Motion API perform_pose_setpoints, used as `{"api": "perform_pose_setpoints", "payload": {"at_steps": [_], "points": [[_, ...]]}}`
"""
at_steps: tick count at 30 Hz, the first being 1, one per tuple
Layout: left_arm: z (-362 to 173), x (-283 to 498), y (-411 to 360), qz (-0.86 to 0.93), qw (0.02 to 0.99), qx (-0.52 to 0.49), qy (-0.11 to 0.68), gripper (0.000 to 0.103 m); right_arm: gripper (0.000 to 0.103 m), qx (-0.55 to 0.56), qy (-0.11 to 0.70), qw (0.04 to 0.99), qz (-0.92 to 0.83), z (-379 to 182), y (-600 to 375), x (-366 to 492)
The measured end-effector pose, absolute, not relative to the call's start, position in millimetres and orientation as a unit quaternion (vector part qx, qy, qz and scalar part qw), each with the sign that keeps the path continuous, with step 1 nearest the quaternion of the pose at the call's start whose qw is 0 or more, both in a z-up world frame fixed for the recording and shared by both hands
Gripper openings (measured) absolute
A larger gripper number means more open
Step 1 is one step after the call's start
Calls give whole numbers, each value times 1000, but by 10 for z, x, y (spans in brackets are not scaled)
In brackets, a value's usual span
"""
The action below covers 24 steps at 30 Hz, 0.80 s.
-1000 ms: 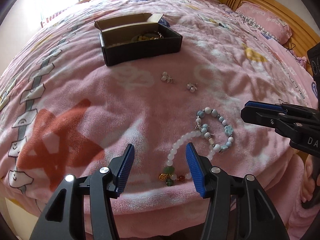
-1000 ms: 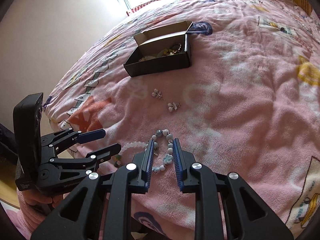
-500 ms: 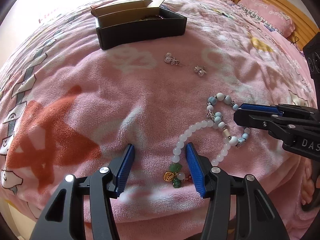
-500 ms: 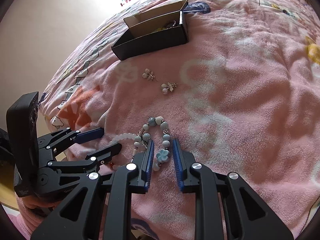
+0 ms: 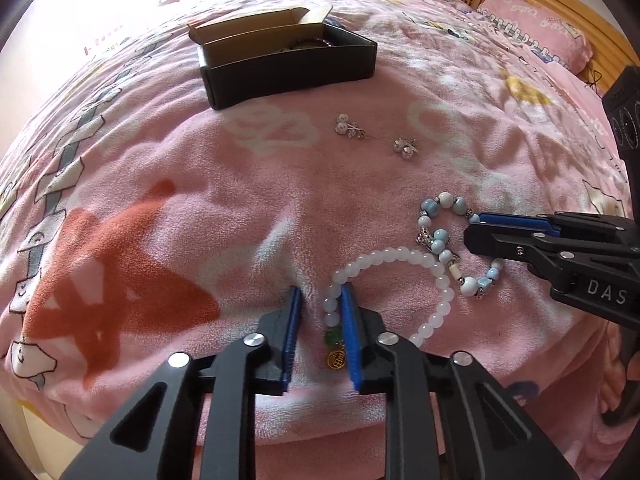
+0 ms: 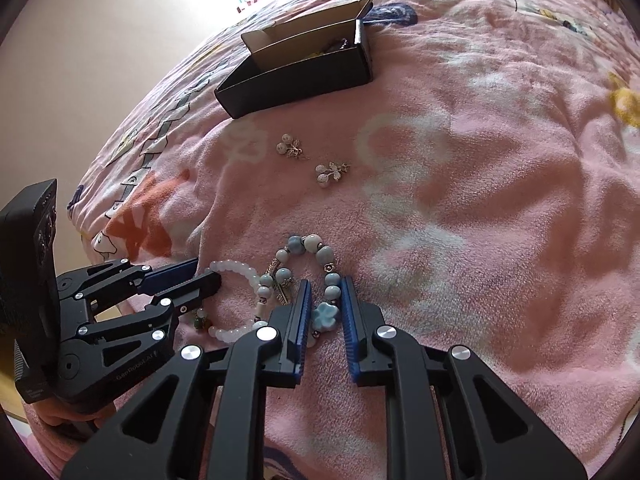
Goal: Organize jewelry
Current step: 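Grasp the white bead bracelet with the left tool while the right tool grasps the light-blue bracelet, then lift the white bracelet with the left tool and carry it over the black box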
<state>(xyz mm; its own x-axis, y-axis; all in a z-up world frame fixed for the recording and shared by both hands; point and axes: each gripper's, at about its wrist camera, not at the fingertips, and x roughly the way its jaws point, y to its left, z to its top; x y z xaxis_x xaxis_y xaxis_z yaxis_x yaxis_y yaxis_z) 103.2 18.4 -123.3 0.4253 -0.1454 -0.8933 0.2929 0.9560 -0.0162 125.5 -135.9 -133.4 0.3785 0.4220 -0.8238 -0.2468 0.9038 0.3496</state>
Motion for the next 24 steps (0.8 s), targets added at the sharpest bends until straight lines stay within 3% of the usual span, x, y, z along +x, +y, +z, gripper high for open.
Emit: {"api": "perform_pose_setpoints", "payload": {"at_steps": [6, 24], "points": [[-1173, 1016, 239, -131, 843, 60, 519, 11, 15, 86, 512, 830, 202, -1269, -1383, 1231], [-782, 908, 131, -150, 865, 49, 477, 9, 12, 82, 461, 858, 210, -797, -1454, 1056]]}}
